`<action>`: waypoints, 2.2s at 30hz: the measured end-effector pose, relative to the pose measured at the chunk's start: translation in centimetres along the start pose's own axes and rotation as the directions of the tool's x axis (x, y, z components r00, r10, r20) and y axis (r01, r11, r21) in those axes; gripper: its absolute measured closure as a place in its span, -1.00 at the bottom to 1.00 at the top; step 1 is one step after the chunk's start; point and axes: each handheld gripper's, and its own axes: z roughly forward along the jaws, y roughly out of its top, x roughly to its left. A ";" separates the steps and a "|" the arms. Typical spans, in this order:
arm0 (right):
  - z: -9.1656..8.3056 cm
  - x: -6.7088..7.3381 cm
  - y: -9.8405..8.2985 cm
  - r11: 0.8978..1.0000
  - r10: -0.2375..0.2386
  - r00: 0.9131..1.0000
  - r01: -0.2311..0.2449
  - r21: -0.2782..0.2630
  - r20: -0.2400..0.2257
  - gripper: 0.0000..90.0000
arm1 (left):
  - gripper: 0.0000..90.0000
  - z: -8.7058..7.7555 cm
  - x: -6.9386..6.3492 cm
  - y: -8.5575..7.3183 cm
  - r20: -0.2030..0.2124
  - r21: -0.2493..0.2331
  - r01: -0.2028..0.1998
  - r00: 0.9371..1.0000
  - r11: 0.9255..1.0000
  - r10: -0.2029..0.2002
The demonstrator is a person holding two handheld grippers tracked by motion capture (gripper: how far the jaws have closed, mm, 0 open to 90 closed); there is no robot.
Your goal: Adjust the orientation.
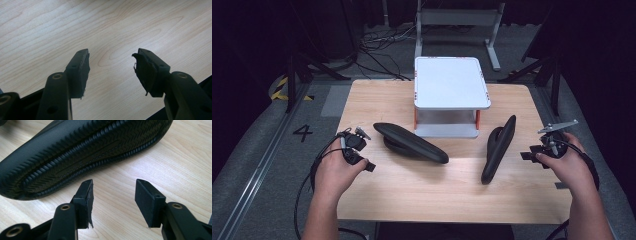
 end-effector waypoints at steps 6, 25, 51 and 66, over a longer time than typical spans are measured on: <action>-0.5 0.5 -0.4 1.000 0.006 1.000 -0.007 -0.023 -0.022 0.10 | -0.03 -0.3 -0.1 0.6 -0.013 -0.026 -0.017 1.000 1.000 0.017; -0.8 4.6 2.1 0.989 -0.115 0.987 0.105 -0.100 -0.109 0.09 | -0.13 -0.5 -0.3 -0.3 -0.012 -0.044 -0.069 0.998 0.997 0.068; 3.6 15.9 7.4 0.915 -0.402 0.887 0.384 -0.120 -0.226 -0.05 | -0.16 -1.2 0.1 -3.0 0.013 -0.086 -0.036 0.999 0.996 0.037; 8.9 20.8 9.4 0.851 -0.524 0.826 0.520 -0.080 -0.208 -0.15 | -0.17 -0.6 0.3 -2.2 0.027 -0.074 -0.046 0.998 0.996 0.048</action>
